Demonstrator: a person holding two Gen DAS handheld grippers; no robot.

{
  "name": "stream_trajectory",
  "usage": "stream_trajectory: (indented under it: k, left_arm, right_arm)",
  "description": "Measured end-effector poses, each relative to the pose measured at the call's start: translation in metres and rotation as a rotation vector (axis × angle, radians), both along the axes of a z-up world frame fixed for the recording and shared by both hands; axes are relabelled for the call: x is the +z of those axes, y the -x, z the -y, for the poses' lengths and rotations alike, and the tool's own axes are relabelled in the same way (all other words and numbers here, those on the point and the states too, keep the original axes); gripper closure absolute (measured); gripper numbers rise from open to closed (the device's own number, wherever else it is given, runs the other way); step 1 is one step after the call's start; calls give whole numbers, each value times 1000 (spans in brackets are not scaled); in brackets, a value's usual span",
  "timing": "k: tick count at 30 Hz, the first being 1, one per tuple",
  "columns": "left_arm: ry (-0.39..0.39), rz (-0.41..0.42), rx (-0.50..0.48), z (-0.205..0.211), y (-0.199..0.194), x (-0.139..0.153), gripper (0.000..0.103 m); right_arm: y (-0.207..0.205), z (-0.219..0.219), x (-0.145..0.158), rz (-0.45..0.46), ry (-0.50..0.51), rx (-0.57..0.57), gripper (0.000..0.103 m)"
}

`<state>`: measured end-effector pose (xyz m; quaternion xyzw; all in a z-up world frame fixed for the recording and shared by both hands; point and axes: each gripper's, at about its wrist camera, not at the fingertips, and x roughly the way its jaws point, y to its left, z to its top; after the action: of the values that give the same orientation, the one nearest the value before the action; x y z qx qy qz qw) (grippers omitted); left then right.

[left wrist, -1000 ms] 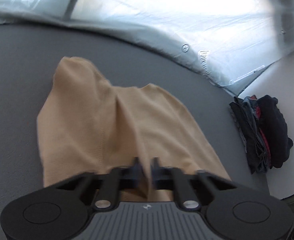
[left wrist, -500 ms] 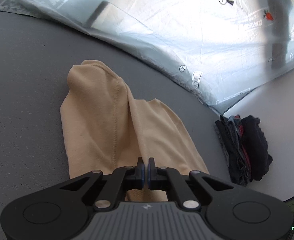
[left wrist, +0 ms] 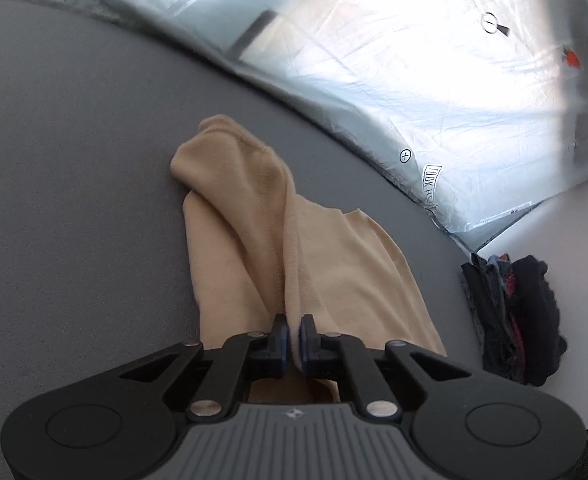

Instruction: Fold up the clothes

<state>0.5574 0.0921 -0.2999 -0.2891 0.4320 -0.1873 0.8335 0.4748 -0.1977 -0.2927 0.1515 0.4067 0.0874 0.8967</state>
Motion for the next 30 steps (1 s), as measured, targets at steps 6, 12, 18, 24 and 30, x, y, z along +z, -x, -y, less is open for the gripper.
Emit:
stream_trajectory:
  k: [6,12,18,24,30]
  left_arm:
    - [-80,11,-9,6,-4,5,89]
    - [-108,12,50,5,9,13,78]
    - [-163,47,79,5,47,37,76]
    - [-187,11,100,20,104,45,75]
    - [-249,-72,71,48,159,23,75]
  right_arm:
    - [20,-2,9,26,16,22,91]
    - [36,-8,7,-13,-18,45,92]
    - [57,-11,12,-6,-44,72,92]
    - [87,-14,12,-38,-83,143,92]
    - [127,-1,4,-95,-87,136,93]
